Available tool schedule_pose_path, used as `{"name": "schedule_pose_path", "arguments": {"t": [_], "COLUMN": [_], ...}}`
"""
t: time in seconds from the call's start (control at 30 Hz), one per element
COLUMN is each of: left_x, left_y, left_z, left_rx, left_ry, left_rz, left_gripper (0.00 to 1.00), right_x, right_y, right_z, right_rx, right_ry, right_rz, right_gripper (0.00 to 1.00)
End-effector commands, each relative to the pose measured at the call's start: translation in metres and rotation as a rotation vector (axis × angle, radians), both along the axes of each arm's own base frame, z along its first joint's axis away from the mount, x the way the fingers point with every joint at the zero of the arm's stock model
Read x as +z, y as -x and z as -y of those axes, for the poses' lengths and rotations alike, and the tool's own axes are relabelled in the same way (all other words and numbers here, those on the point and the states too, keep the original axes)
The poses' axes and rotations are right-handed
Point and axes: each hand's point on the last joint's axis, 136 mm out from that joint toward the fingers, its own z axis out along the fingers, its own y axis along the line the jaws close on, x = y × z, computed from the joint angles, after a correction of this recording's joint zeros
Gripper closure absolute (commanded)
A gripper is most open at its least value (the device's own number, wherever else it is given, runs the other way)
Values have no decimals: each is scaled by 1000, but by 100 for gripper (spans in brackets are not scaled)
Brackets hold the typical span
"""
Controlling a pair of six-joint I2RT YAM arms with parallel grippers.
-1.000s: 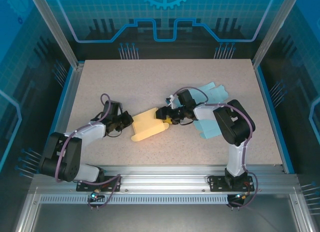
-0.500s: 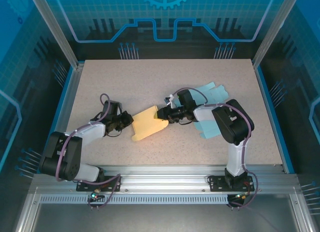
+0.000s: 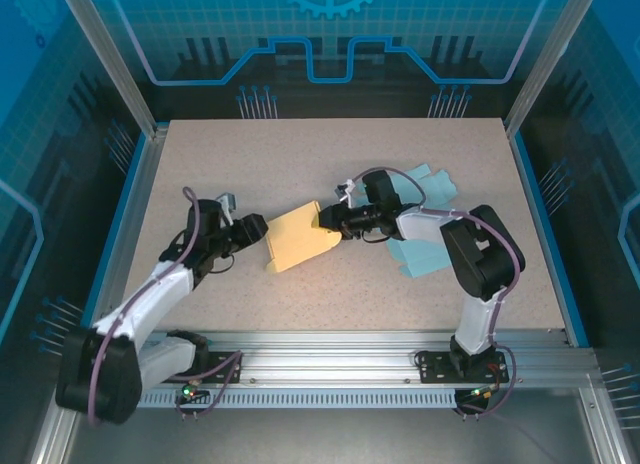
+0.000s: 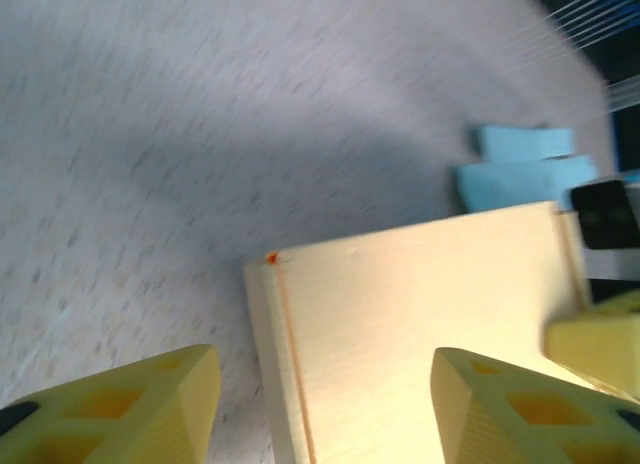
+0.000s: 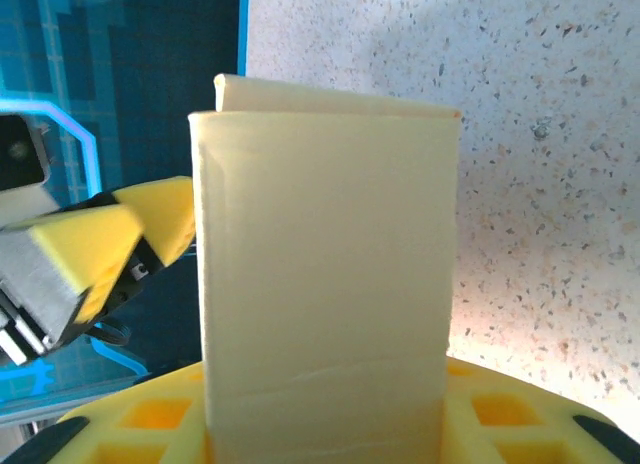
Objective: Fold the paper box
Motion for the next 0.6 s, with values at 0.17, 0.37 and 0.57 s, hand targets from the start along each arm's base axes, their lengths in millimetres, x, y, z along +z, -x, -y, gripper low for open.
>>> {"name": "schedule_pose_path", "arguments": {"t": [0.17, 0.37, 0.57], "left_x": [86, 69, 35], "left_y": [70, 77, 49], "left_z": [65, 85, 99], "left_rx": [-460, -629, -665], "left_ry": [-425, -735, -1093], "left_rz": [891, 962, 892], "left_gripper": [25, 11, 9], "right_x": [35, 47, 55], "right_y": [-2, -1, 2], "right_z": [28, 36, 37], "right_rx": [-74, -103, -107], "right_ry": [-17, -24, -17], "right_rz": [-111, -204, -255], "right_gripper": [57, 57, 56]}}
